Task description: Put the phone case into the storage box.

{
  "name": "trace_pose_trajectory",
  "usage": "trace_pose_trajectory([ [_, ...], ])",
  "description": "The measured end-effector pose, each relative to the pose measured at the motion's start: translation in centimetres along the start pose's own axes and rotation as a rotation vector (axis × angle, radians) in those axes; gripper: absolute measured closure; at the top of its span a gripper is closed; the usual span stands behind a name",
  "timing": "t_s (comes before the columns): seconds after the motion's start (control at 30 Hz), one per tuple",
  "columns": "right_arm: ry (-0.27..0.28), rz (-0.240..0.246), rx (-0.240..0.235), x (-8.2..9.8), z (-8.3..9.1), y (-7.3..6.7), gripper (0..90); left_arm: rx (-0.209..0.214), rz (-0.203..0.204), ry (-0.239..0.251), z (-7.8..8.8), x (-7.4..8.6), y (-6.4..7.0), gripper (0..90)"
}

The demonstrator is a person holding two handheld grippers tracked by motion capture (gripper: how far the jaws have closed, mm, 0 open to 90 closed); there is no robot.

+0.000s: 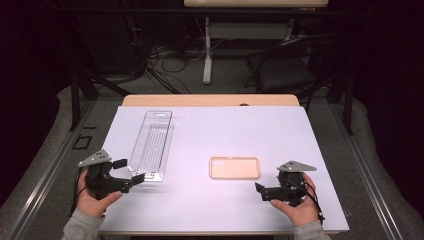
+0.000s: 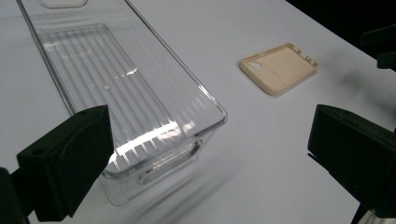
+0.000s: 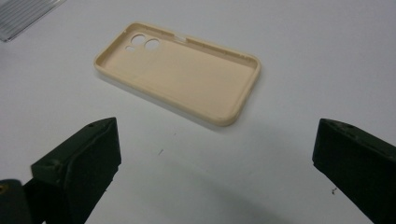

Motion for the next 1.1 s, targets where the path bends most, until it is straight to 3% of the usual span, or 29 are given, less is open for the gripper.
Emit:
trace_pose_trajectory([
  [0.5,-0.039,-0.035,-0.008,-4.5,-2.5,1.0,5.0,0.001,-0.016,0.007,-2.1,-5.2,-1.0,0.6],
  [0.83,-0.060,-0.042,0.029,-6.8,-3.6,1.7,7.6,-0.026,-0.010,0.030,-3.7,-8.4,-1.9,0.6],
  [1.1,-0.074,-0.047,0.032,-7.3,-4.3,1.9,8.6,-0.028,-0.006,0.037,-3.9,-9.1,-2.3,0.7],
])
Point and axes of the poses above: each handheld gripper's, and its own axes: z roughly backward along the jaws, x roughly out of its underside, y roughly to its right, the point moved 4 cm from there along -z, roughly forward along the jaws
